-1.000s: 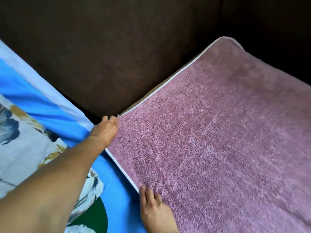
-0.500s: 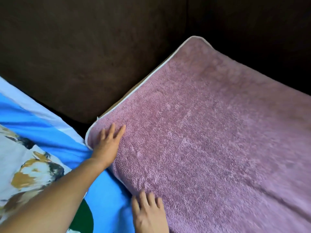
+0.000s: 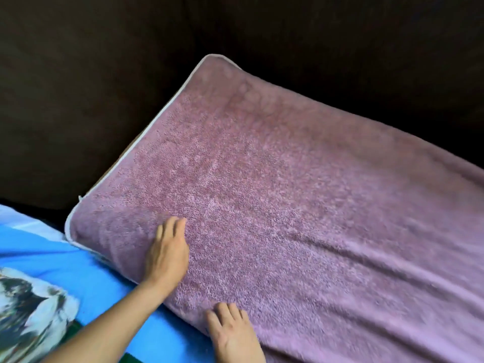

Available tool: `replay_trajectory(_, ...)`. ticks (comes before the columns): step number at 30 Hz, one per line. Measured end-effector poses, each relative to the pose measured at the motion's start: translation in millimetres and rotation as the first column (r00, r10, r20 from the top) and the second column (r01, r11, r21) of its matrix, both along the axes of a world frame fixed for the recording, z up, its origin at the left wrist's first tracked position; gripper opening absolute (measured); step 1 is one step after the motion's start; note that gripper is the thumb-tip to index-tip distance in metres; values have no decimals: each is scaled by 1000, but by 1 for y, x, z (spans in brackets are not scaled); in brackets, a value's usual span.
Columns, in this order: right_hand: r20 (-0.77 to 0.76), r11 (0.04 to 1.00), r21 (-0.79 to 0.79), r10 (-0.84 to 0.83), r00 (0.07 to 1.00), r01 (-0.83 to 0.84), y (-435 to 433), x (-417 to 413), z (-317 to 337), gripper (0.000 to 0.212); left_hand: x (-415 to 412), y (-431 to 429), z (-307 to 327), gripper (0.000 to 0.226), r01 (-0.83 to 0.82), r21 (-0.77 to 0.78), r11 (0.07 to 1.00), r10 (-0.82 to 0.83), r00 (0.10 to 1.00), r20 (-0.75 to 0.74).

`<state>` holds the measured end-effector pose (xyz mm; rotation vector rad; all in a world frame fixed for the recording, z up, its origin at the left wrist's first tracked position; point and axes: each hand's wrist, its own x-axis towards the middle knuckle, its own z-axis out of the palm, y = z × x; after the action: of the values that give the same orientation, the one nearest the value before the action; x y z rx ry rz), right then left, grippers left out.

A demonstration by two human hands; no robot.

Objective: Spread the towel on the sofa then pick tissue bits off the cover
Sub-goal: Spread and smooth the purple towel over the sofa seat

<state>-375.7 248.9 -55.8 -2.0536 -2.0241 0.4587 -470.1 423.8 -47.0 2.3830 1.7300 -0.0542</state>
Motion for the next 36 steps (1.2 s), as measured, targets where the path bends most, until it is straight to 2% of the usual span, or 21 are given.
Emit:
replay_trajectory(4,137,981,149,-146,980,125,-44,61,-6,12,71,-97,5,22,361,24,932,-359,914,188)
replay_trajectory(8,192,968,184,-205,960,170,-98,115,-12,10,104,-183,4,6,588,25,809,-577,785,227)
replay_trajectory(11,211,978,128,-191,959,167,-142,148,-12,14,114,-233,3,9,708,92,701,-709,675,205)
replay_trajectory(13,197,985,74,-169,966,157,-166,164,-11,19,116,-255,2,21,788,81,610,-789,595,157)
replay_trajectory(15,189,984,67,-175,966,165,-190,177,-11,21,120,-272,2,21,864,-26,503,-862,503,55)
replay_trajectory(17,196,973,105,-221,955,204,-210,184,-12,15,124,-282,4,19,881,-188,434,-900,435,-38)
replay_trajectory(18,205,967,124,-246,947,224,-219,186,-13,13,125,-285,5,19,873,-236,426,-904,423,-67)
replay_trajectory(21,232,968,143,-234,944,205,-251,188,-18,7,130,-296,9,12,862,-237,448,-894,428,-132)
replay_trajectory(24,219,992,-19,-115,969,122,-279,190,-19,32,135,-301,9,19,877,-208,433,-896,394,-203)
replay_trajectory(26,248,988,-81,-109,963,133,-289,190,-17,44,137,-301,12,23,884,-188,428,-894,384,-232)
replay_trajectory(29,286,975,-47,-195,938,217,-290,185,-10,24,142,-301,17,30,885,-163,436,-888,394,-239)
replay_trajectory(32,324,959,-63,-243,914,277,-283,181,-2,21,149,-300,21,18,897,-190,400,-905,353,-239)
replay_trajectory(36,388,909,-140,-315,866,393,-277,193,8,17,151,-300,17,45,882,-256,395,-908,333,-255)
